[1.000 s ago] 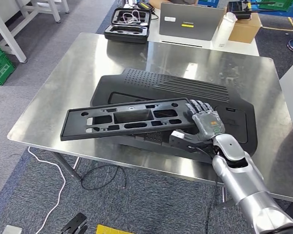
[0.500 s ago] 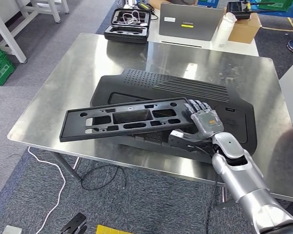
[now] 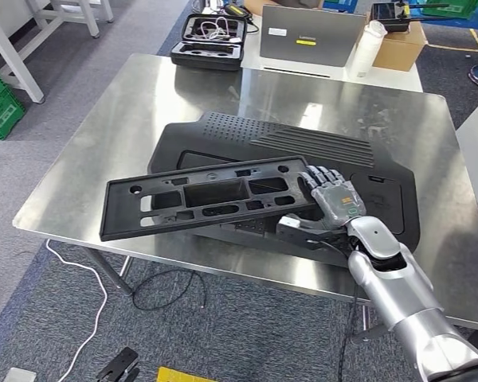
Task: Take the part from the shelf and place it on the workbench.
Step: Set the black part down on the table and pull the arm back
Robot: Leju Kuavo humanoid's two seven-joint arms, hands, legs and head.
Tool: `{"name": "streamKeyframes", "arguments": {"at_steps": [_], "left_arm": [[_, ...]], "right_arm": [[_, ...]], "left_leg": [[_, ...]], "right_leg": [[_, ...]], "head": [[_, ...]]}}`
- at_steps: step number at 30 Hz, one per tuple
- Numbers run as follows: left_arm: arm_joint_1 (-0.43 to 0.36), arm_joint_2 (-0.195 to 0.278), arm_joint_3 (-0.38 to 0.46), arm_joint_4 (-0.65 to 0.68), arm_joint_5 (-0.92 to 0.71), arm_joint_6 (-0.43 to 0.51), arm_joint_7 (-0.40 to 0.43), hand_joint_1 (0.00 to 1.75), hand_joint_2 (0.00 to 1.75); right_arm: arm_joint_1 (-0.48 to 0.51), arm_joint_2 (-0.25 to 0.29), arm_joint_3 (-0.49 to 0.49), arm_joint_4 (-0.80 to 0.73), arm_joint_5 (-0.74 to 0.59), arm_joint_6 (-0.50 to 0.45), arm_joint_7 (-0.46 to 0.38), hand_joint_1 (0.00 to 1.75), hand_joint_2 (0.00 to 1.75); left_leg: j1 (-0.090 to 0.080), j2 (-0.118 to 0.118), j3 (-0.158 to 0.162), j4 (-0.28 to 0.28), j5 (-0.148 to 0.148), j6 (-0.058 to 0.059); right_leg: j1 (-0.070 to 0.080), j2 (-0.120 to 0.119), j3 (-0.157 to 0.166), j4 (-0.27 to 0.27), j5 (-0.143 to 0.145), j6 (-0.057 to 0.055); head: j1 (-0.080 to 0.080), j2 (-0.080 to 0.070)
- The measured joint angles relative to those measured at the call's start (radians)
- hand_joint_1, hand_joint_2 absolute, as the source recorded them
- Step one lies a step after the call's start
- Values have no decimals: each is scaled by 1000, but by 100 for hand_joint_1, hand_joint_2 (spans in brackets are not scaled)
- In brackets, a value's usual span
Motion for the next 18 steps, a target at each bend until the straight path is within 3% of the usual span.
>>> {"name": "streamKeyframes", "arguments": {"at_steps": [12,18], "left_arm": [[0,1,3,0,1,0,0,0,0],[1,3,13,0,11,4,6,0,0]], "right_arm": [[-2,-10,14,-1,15,9,5,0,0],[-29,-55,36,-22,43,74,8,0,0]], "left_leg": [[0,0,0,0,0,0],[0,-1,0,0,0,0]], "right_leg": [[0,0,0,0,0,0],[0,-1,1,0,0,0]], "head": [[0,0],[0,0]]}}
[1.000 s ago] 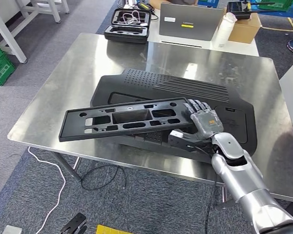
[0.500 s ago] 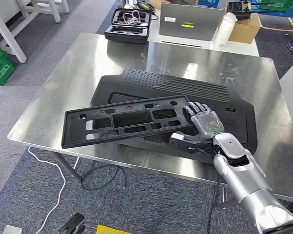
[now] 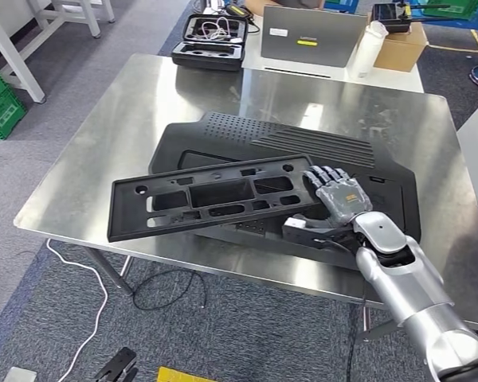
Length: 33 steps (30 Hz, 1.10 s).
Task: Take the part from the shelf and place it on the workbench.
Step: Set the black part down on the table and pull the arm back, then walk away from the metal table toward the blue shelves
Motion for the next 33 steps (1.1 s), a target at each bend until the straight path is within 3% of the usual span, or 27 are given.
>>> {"name": "streamKeyframes", "arguments": {"at_steps": [5,11,15,26,33], "left_arm": [[2,3,16,0,10,8,5,0,0],[5,11,42,0,22,22,25,0,0],[4,14,55,0,29,33,35,0,0],[3,17,75,0,37,39,60,0,0],[2,17,82,0,32,35,55,0,0]], "right_arm": [[20,-69,5,-101,-39,0,8,0,0],[123,-172,-31,-311,-88,-31,28,0,0],[168,-213,-54,-405,-94,-33,32,0,0],[213,-253,-87,-505,-113,-41,40,0,0],[300,-258,-217,-538,-301,-126,-8,0,0]], "left_leg": [[0,0,0,0,0,0],[0,0,-1,0,-1,1],[0,0,-1,0,-1,1],[0,0,0,0,-1,1],[0,-1,-1,0,-1,1]], "right_leg": [[0,0,0,0,0,0],[0,0,-1,0,0,0],[0,0,-1,0,0,0],[0,0,-1,0,0,0],[0,-1,0,0,-1,1]], "head": [[0,0],[0,0],[0,0],[0,0],[0,0]]}}
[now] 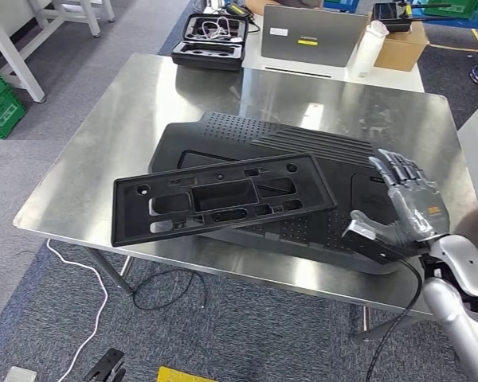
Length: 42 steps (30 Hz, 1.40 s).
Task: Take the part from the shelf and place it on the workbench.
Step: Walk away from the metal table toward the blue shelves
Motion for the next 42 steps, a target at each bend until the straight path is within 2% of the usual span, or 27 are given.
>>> {"name": "streamKeyframes", "arguments": {"at_steps": [2,5,10,13,20,29,33,42], "left_arm": [[1,0,2,0,-3,-2,-2,0,0],[0,0,4,0,-5,-2,-5,0,0],[-1,0,6,0,-6,-2,-7,0,0],[-2,-1,6,0,-11,-9,-10,0,0],[-2,-12,6,0,-22,-20,-29,0,0],[-3,-21,12,0,-13,-20,-31,0,0],[-3,-21,20,0,-10,-20,-26,0,0],[-4,-21,39,0,2,-10,-16,0,0]], "right_arm": [[35,0,-58,-13,-61,-6,-30,0,0],[70,1,-122,-28,-84,-5,-50,0,0],[94,5,-172,-42,-87,2,-56,0,0],[106,9,-199,-47,-138,14,-64,0,0],[161,22,-372,-49,-408,128,-162,0,0],[212,35,-522,-59,-471,196,-158,0,0],[229,36,-564,-60,-486,210,-156,0,175],[267,47,-655,-51,-537,230,-167,0,175]], "left_leg": [[0,0,0,0,0,0],[0,0,0,0,0,0],[0,0,0,0,0,0],[0,0,0,0,0,0],[-1,0,0,0,0,0],[-1,0,0,0,0,0],[0,0,0,0,0,0],[-1,0,0,0,0,0]], "right_leg": [[0,0,0,0,0,0],[0,1,0,0,0,0],[0,0,0,0,0,0],[0,0,0,0,0,0],[0,0,0,0,0,0],[0,0,0,0,0,0],[0,0,0,0,0,0],[0,0,0,0,0,0]], "head": [[0,0],[0,0],[0,0],[0,0],[0,0],[0,0],[0,0],[0,0]]}}
